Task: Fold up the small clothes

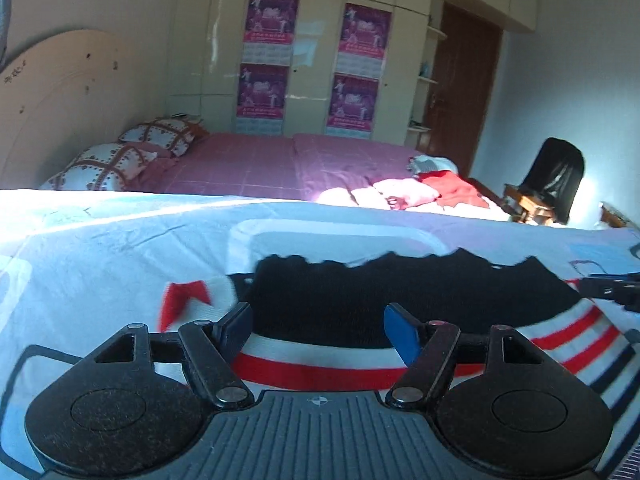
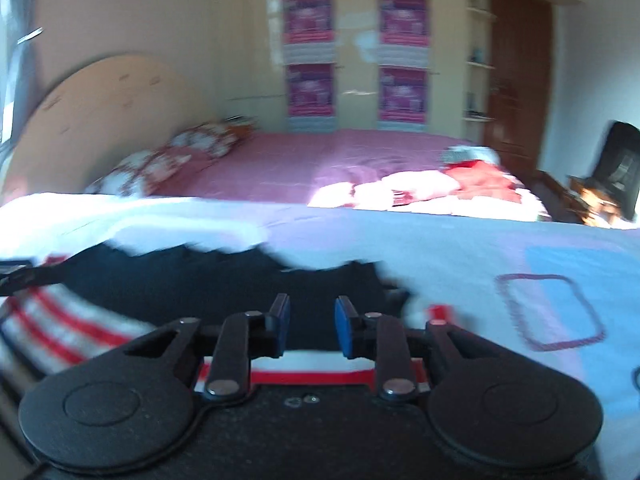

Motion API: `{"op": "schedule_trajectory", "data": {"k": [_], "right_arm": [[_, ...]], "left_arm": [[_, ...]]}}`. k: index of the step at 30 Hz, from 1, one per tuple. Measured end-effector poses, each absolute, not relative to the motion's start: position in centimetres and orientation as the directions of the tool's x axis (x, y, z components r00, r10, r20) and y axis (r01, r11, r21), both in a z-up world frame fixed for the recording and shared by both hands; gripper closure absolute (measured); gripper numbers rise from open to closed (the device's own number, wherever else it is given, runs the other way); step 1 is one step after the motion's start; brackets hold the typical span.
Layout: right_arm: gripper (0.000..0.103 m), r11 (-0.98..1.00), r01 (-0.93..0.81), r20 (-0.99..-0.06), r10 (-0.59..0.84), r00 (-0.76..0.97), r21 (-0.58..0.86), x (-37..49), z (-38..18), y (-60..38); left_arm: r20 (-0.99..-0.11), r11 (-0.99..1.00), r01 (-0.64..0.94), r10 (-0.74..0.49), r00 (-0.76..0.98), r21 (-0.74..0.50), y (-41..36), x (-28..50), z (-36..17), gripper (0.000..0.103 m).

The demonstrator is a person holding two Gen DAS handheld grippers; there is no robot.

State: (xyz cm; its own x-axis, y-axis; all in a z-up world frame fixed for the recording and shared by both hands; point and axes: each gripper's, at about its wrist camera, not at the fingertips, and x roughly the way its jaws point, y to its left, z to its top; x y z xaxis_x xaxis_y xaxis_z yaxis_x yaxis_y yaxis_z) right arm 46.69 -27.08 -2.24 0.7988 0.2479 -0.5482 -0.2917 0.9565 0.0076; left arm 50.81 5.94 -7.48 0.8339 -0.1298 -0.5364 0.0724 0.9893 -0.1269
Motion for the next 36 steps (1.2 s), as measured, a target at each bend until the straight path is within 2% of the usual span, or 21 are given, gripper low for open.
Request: {"op": "schedule_trajectory", "data": {"k": [2, 4, 6, 8, 10, 15, 18, 20, 22, 25, 28, 33, 36], "right_arm": [[0.081, 0.941, -0.339, -0.571, 0.281, 0.771, 0.005, 46.2, -2.9, -24.9], [0.078, 0.935, -0.355, -0.594, 0.286, 0.752, 0.001, 46.0, -3.4, -23.3], [0.073, 0.928, -0.37, -0.606, 0.276, 0.746, -0.034, 45.5, -4.0, -22.2], [0.074, 0.912, -0.4, -0.639, 0.255, 0.725, -0.089, 45.0, -4.9, -21.4], [0.075, 0.904, -0.407, -0.639, 0.236, 0.732, -0.133, 44.5, -5.4, -21.7], [0.076, 0.963, -0.251, -0.643, 0.129, 0.755, -0.102, 44.2, -5.0, -26.9], [0.076, 0.978, -0.163, -0.648, 0.039, 0.76, -0.132, 43.7, -5.2, -30.1], [0.077, 0.985, -0.15, -0.652, 0.058, 0.756, -0.086, 42.9, -4.7, -31.2], [0.075, 0.985, -0.164, -0.616, 0.099, 0.782, -0.049, 41.3, -3.7, -30.7], [0.076, 0.965, -0.262, -0.582, 0.213, 0.785, 0.0, 38.8, -3.0, -27.7], [0.075, 0.939, -0.344, -0.591, 0.275, 0.758, -0.005, 37.4, -3.4, -23.6], [0.072, 0.926, -0.376, -0.649, 0.27, 0.711, -0.026, 37.0, -4.8, -21.0], [0.072, 0.917, -0.387, -0.657, 0.23, 0.718, -0.101, 36.2, -5.5, -21.8]], "left_arm": [[-0.541, 0.982, 0.134, -0.185, 0.821, -0.132, 3.7, 50.3, -7.4, 0.032], [-0.562, 0.978, 0.176, -0.206, 0.801, -0.108, 1.7, 49.8, -7.9, 0.032], [-0.594, 0.976, 0.195, -0.214, 0.776, -0.096, 0.5, 49.7, -8.6, 0.032], [-0.624, 0.979, 0.191, -0.196, 0.756, -0.075, 0.2, 49.4, -9.7, 0.032], [-0.614, 0.981, 0.184, -0.185, 0.767, -0.066, 0.9, 48.6, -10.2, 0.032], [-0.616, 0.991, 0.129, -0.128, 0.777, -0.043, 4.5, 47.1, -9.9, 0.032], [-0.614, 0.995, 0.087, -0.101, 0.782, -0.053, 7.4, 45.9, -9.8, 0.032], [-0.623, 0.997, 0.063, -0.082, 0.778, -0.051, 7.9, 45.3, -9.2, 0.032], [-0.609, 0.995, 0.059, -0.097, 0.787, -0.083, 7.3, 44.4, -8.1, 0.032], [-0.578, 0.987, 0.114, -0.16, 0.8, -0.116, 4.7, 43.3, -7.1, 0.032], [-0.585, 0.98, 0.17, -0.197, 0.787, -0.102, 1.6, 42.8, -7.3, 0.032], [-0.613, 0.986, 0.148, -0.163, 0.773, -0.075, 0.7, 42.0, -8.7, 0.032], [-0.618, 0.99, 0.131, -0.129, 0.775, -0.042, 2.1, 40.8, -8.9, 0.032]]}}
